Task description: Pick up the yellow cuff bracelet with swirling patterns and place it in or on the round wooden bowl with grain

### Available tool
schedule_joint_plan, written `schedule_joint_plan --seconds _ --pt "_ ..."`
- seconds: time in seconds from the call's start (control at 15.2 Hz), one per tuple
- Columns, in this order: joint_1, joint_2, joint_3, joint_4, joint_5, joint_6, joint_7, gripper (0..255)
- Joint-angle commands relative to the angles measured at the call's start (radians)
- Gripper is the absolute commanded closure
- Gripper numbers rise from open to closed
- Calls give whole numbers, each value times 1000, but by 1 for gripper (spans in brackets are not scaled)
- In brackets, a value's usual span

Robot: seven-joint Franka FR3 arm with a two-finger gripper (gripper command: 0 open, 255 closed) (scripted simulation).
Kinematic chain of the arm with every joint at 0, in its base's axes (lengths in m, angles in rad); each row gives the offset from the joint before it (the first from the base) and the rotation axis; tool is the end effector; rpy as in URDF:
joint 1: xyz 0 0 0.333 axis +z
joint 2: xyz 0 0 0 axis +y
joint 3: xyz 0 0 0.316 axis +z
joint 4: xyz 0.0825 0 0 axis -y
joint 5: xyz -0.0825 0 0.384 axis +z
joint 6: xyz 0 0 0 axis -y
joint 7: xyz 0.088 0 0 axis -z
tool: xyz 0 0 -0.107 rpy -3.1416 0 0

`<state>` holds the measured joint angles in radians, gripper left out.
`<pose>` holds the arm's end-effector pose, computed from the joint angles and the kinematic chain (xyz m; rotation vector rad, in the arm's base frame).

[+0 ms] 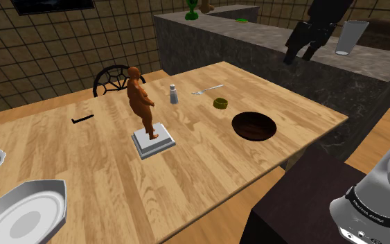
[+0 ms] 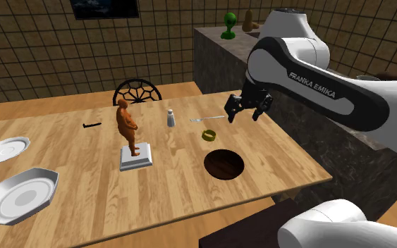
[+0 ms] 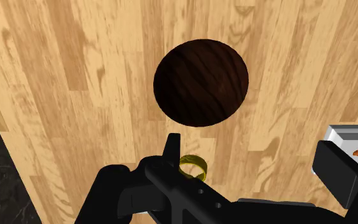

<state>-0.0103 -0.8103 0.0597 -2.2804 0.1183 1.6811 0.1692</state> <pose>0.3094 0.0345 0.6447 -3.0235 0.2035 -0.3061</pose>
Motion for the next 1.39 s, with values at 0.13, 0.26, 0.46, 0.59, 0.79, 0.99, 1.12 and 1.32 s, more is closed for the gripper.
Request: schedule_joint_plan --seconds 0.13,0.26,0.46,0.59,0.79,0.99,1.12,1.32 --pt "-6 56 2 -8 6 58 5 0" --pt "-11 115 4 -10 11 114 11 0" --pt "-18 209 7 -5 19 195 19 0" --pt "-22 276 8 6 24 245 24 0" --pt "-28 380 10 31 31 316 31 0" --pt "-33 487 10 67 38 379 39 0" --pt "-36 560 9 97 42 417 43 0" --pt "-39 672 8 152 49 466 50 0"
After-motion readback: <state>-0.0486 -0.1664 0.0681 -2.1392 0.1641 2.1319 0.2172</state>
